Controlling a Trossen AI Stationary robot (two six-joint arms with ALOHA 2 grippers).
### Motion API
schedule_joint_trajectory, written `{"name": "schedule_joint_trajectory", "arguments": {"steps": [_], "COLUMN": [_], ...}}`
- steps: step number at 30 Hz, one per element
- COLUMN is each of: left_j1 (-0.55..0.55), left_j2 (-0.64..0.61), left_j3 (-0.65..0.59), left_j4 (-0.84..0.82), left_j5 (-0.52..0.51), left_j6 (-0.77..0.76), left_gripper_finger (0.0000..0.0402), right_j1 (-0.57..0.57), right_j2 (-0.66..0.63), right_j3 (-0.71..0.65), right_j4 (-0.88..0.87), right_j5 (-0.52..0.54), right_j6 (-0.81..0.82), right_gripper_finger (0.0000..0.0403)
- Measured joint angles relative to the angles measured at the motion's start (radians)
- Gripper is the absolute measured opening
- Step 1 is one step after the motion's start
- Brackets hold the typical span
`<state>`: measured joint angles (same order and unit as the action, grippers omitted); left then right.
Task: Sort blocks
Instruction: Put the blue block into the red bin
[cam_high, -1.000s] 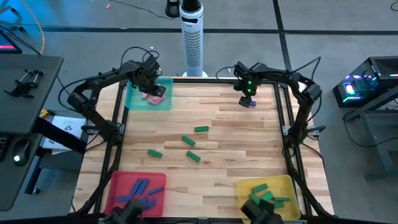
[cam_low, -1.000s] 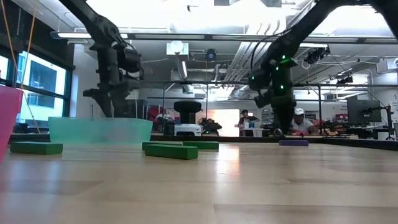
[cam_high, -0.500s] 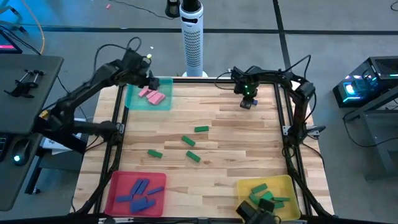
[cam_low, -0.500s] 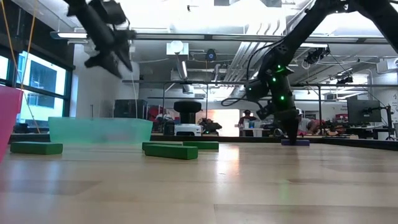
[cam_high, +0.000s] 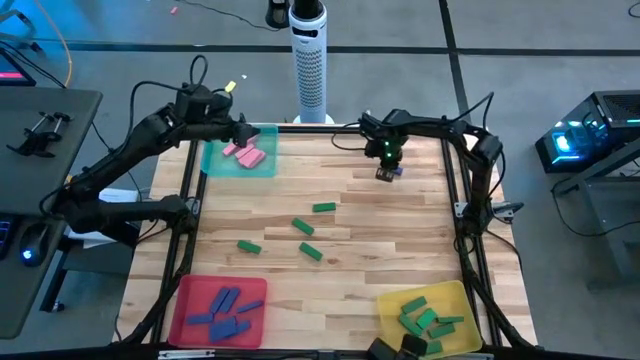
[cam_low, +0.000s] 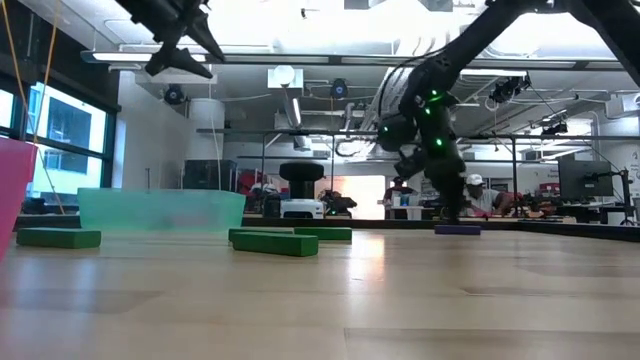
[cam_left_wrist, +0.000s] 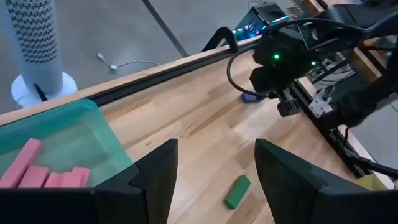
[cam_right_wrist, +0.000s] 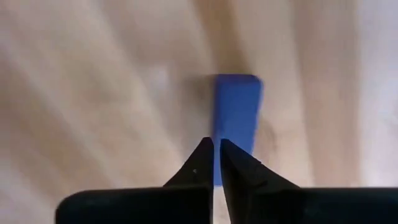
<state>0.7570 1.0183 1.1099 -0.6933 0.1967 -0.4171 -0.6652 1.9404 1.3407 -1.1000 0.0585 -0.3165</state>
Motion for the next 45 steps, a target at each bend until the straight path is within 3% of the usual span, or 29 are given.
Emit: {"name": "schedule_joint_trajectory", "arguments": {"steps": [9, 19, 24, 32, 37, 42, 45], "left_j1": [-0.012, -0.012, -0.012, -0.012, -0.012, -0.012, -0.012], "left_j2": [-0.001, -0.001, -0.001, -0.001, -0.001, -0.001, -0.001], "left_j3": [0.000, 0.000, 0.000, 0.000, 0.000, 0.000, 0.000], "left_j4": [0.003, 0.001, -0.001, -0.001, -0.001, -0.001, -0.002], "left_j5": [-0.002, 0.002, 0.005, 0.006, 0.006, 0.007, 0.007], "left_j6": [0.052, 0.117, 0.151, 0.202, 0.202, 0.203, 0.204], "left_gripper_finger": [0.0199, 0.0199, 0.0199, 0.0199, 0.0199, 0.0199, 0.0199], "right_j1": [0.027, 0.012, 0.040, 0.071, 0.065, 0.052, 0.051], "right_j2": [0.000, 0.043, 0.123, 0.156, 0.156, 0.156, 0.156], "right_j3": [0.121, 0.118, 0.118, 0.121, 0.121, 0.121, 0.121], "right_j4": [-0.054, -0.063, -0.097, -0.104, -0.100, -0.086, -0.073], "right_j5": [-0.043, 0.042, 0.047, 0.123, 0.113, 0.003, -0.006], "right_j6": [0.096, 0.234, 0.300, 0.272, 0.254, 0.180, 0.154], "right_gripper_finger": [0.0031, 0.0230, 0.0272, 0.0257, 0.0187, 0.0110, 0.0080]}}
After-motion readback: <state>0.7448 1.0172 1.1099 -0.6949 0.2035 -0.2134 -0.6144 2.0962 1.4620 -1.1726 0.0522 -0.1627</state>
